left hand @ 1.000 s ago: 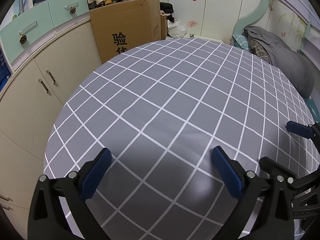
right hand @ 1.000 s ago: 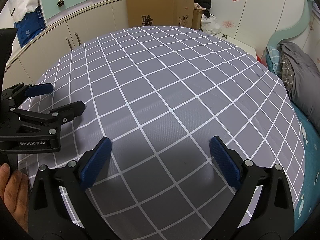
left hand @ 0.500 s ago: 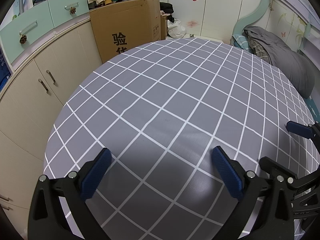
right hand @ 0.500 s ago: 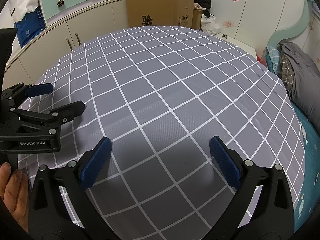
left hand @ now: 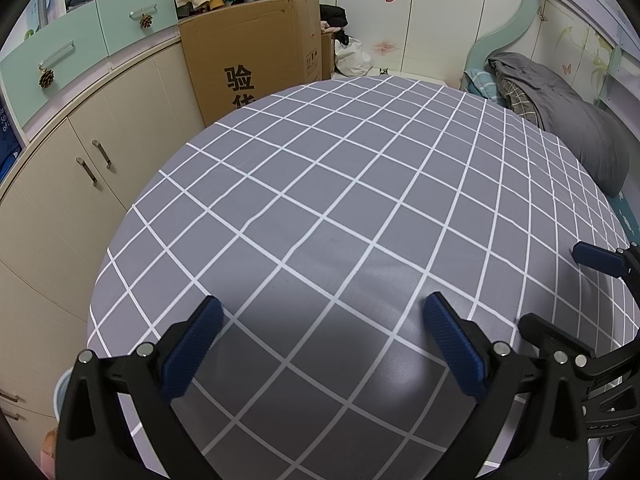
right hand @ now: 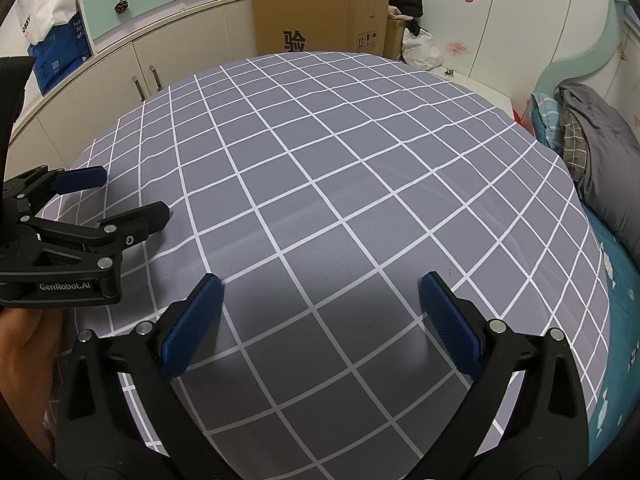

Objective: Collect trash

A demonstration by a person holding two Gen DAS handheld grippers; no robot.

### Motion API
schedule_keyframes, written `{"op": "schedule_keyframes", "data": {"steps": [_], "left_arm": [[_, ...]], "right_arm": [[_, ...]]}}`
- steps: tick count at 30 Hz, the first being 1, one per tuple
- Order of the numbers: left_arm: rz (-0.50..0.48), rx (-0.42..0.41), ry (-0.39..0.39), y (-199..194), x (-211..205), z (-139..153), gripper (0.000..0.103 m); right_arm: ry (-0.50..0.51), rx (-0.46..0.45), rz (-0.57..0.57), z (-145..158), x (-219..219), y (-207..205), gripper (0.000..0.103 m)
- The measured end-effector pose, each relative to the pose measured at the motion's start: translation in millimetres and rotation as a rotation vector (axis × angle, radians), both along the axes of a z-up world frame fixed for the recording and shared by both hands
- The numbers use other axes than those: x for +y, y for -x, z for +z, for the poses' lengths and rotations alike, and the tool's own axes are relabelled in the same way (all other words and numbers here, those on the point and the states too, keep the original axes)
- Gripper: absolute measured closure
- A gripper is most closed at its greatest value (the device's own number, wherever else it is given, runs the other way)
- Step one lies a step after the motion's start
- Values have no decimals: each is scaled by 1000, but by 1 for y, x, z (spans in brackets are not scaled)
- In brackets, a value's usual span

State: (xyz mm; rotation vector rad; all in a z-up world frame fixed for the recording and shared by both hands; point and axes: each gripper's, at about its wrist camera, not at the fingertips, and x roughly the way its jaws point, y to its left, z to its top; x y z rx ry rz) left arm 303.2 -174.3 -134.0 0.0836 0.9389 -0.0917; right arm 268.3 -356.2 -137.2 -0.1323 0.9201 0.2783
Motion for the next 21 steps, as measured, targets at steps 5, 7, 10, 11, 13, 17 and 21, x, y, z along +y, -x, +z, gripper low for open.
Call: {"op": "schedule_keyframes", "data": {"steps": [5, 7, 10, 11, 13, 17, 21], "left_arm": [[1, 0, -1, 0, -1, 0, 4], [0, 0, -1, -1, 1, 0, 4], [0, 0, -1, -1, 1, 0, 4], [0, 0, -1, -1, 1, 0, 4], [0, 0, -1, -1, 1, 0, 4], [0, 0, -1, -1, 1, 0, 4], [0, 0, -1, -1, 1, 0, 4]], "right_arm": [[0, 0, 0, 0, 1, 0, 6], [0, 0, 0, 0, 1, 0, 6], [0, 0, 0, 0, 0, 0, 6], [0, 0, 0, 0, 1, 0, 6], [0, 0, 0, 0, 1, 0, 6], [0, 0, 0, 0, 0, 0, 6], [0, 0, 0, 0, 1, 0, 6]]}}
